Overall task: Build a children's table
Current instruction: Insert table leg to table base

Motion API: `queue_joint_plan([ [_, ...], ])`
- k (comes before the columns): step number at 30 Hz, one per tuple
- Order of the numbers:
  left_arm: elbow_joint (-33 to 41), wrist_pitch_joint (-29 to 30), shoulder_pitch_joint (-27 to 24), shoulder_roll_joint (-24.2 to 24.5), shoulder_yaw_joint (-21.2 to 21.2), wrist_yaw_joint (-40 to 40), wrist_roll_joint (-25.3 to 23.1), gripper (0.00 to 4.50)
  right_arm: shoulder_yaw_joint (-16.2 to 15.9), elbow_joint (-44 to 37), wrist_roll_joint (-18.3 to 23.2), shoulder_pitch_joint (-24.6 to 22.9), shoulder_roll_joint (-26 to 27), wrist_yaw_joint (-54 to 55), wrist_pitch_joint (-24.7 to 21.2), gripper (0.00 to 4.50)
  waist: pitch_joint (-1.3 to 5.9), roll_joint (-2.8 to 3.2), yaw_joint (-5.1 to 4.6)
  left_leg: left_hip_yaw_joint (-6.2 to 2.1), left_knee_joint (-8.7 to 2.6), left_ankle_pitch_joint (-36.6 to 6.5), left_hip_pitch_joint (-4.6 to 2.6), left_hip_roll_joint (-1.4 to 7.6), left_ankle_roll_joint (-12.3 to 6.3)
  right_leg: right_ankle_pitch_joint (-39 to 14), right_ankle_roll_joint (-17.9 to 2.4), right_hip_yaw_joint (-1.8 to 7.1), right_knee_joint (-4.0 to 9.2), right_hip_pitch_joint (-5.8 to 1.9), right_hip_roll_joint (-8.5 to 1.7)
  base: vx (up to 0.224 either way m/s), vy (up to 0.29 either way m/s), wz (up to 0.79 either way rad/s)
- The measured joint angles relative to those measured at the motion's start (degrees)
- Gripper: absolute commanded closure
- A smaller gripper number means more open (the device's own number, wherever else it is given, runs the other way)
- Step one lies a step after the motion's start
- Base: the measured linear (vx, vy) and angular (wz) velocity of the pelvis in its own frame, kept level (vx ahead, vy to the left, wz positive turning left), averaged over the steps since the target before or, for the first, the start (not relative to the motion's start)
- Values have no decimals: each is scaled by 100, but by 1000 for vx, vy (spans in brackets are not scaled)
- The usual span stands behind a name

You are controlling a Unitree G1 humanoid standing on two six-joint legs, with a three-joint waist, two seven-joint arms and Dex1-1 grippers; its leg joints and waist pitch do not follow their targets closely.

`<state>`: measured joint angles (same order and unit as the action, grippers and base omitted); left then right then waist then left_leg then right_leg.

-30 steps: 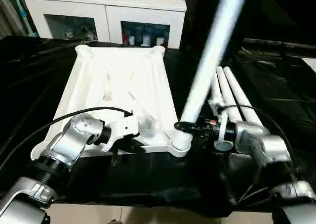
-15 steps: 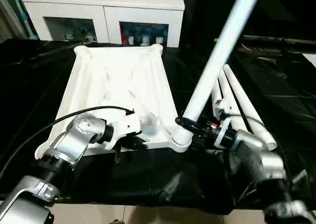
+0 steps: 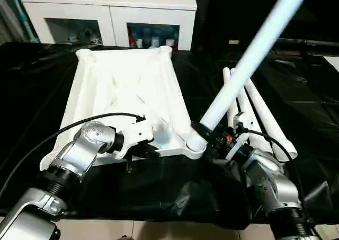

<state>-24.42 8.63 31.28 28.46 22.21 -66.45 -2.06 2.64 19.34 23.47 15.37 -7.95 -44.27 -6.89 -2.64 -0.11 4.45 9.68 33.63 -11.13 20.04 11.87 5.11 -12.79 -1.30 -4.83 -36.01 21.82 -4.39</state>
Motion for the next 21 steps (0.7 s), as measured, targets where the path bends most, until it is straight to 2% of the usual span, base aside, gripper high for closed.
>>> queue_joint_plan([
  [7, -8, -39, 9, -31, 3, -16, 9, 450, -89, -241, -84, -211, -89, 5, 209, 265, -14, 24, 42, 2, -13, 0, 5, -1, 0, 0, 0, -2, 21, 0, 0, 0, 0, 0],
  [15, -8, -40, 9, -23, 2, 51, 14, 450, 145, -196, 183, -266, 201, 281, 144, 265, -37, 75, 13, 2, -11, 0, 1, -1, 0, 3, -2, -2, 16, -1, 0, 0, 0, 0],
  [21, -4, -39, 8, 24, 3, -33, 48, 450, -216, -524, -104, -494, -86, 190, 334, 265, -37, 85, 12, 3, -33, 0, 4, -2, 0, 0, 3, -3, 28, -1, 3, 0, 0, 0],
])
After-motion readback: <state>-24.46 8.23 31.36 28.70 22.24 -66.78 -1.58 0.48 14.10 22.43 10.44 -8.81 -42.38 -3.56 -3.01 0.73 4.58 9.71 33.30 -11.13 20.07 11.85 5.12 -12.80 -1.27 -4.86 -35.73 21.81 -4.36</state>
